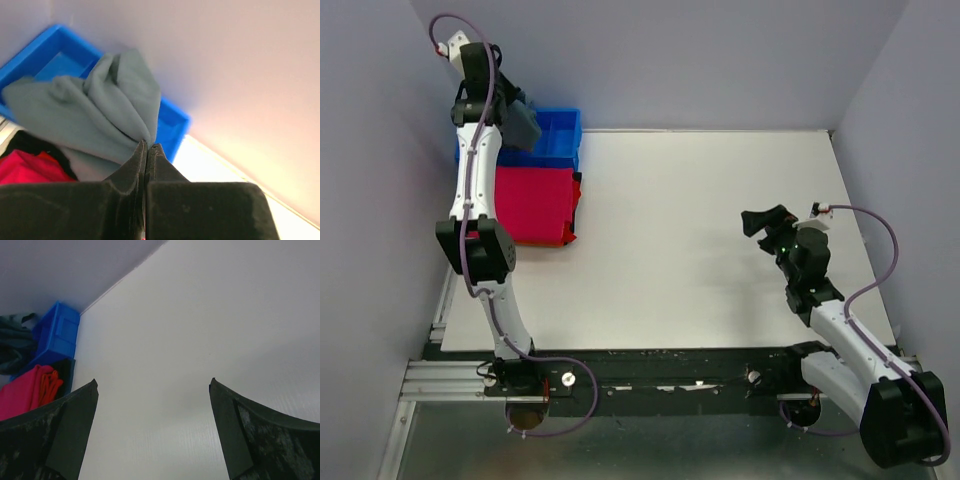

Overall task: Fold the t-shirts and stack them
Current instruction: Grab crumpled tshirt from bin with the left arm, then move the tshirt to the center of the board

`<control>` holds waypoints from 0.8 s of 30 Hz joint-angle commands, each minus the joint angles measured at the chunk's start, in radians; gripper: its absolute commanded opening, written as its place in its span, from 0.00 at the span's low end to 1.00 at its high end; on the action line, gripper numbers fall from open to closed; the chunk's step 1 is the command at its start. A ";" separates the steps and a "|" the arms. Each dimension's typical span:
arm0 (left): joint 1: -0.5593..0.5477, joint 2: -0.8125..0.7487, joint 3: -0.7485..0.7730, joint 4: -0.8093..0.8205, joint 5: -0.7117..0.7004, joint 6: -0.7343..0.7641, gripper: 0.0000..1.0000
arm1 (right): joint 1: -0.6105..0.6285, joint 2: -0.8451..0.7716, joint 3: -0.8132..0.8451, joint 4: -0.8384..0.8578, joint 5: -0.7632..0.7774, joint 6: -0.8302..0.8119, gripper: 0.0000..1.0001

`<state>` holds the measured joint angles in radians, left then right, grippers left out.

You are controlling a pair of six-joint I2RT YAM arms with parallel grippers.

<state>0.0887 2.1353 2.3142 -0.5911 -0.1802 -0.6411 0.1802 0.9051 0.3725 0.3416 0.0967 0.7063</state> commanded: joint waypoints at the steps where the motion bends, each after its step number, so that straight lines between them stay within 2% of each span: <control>1: -0.120 -0.247 -0.085 0.186 0.116 0.006 0.00 | 0.001 -0.018 -0.017 -0.009 0.031 -0.018 1.00; 3: -0.203 -0.293 -0.058 0.229 0.145 0.018 0.00 | 0.001 -0.020 -0.017 -0.010 0.034 -0.018 1.00; 6: -0.344 -0.302 0.065 0.258 0.159 0.052 0.00 | 0.001 -0.020 -0.017 -0.015 0.035 -0.018 1.00; 8: -0.406 -0.302 0.125 0.283 0.218 0.011 0.00 | 0.001 -0.023 -0.018 -0.013 0.037 -0.018 1.00; 11: -0.460 -0.334 0.111 0.385 0.327 -0.077 0.00 | 0.001 -0.032 -0.017 -0.026 0.049 -0.022 1.00; 13: -0.487 -0.373 0.055 0.453 0.378 -0.110 0.00 | 0.001 -0.044 -0.021 -0.032 0.063 -0.019 1.00; 15: -0.489 -0.438 -0.082 0.510 0.395 -0.175 0.00 | 0.001 -0.060 -0.021 -0.039 0.077 -0.019 1.00; 18: -0.491 -0.576 -0.443 0.566 0.320 -0.252 0.13 | 0.001 -0.087 -0.024 -0.065 0.112 -0.019 1.00; 19: -0.489 -0.616 -0.582 0.586 0.289 -0.259 0.23 | 0.001 -0.098 -0.026 -0.079 0.126 -0.016 1.00; 20: -0.488 -0.642 -0.707 0.617 0.242 -0.259 0.43 | 0.001 -0.112 -0.027 -0.088 0.144 -0.013 1.00; 21: -0.486 -0.664 -0.795 0.602 0.208 -0.264 0.71 | 0.001 -0.121 -0.029 -0.101 0.164 -0.011 1.00; 22: -0.484 -0.670 -0.875 0.567 0.190 -0.269 0.92 | 0.001 -0.129 -0.035 -0.107 0.173 -0.011 1.00; 23: -0.483 -0.683 -0.938 0.557 0.158 -0.256 0.99 | 0.001 -0.135 -0.038 -0.110 0.184 -0.017 1.00; 24: -0.483 -0.696 -1.008 0.541 0.124 -0.253 0.99 | 0.001 -0.135 -0.040 -0.113 0.195 -0.022 1.00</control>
<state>-0.4042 1.4475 1.5623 -0.0261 0.0906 -0.8600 0.1802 0.7902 0.3550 0.2810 0.2012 0.6987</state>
